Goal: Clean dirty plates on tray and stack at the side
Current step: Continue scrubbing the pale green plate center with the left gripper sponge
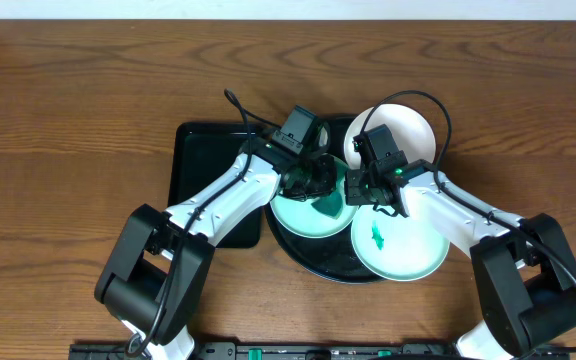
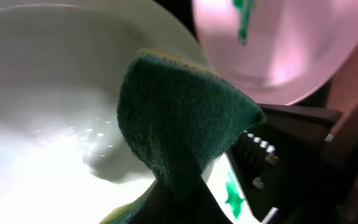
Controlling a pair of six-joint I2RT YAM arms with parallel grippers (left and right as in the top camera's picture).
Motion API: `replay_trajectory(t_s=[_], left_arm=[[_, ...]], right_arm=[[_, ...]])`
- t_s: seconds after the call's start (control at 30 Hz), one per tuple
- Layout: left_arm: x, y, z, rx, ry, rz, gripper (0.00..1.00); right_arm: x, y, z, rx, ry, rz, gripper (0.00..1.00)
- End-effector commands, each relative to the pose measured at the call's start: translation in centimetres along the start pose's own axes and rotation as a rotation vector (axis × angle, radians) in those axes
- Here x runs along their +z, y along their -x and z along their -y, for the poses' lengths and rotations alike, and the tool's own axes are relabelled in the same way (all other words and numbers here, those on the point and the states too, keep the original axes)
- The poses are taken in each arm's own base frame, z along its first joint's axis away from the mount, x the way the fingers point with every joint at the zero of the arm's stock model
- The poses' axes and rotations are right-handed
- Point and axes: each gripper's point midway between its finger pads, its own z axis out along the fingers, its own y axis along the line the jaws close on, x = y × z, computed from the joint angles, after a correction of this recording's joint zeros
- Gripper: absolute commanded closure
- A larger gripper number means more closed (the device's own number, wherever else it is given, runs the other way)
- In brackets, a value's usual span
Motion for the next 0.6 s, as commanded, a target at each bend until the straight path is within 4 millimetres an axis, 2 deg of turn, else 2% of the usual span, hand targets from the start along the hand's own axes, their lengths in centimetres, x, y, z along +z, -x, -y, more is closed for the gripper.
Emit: replay_trajectory(t_s=[0.0, 0.33, 0.57], left_arm=[[-0.9, 0.3, 1.7, 0.009, -0.059, 0.005, 0.92], [-0.3, 0.6, 0.3, 0.003, -0.003, 0.031, 0.93], [1.3, 0.4, -0.7, -0.010, 0.014, 0.008, 0.92]], right_arm=[[-0.7, 0.5, -0.8, -0.017, 0.023, 0.022, 0.99], [-0.7, 0.5, -0.8, -0.017, 0.024, 0.022, 0.99], [-0.7, 0.5, -0.8, -0.017, 0.023, 0.022, 0.99]])
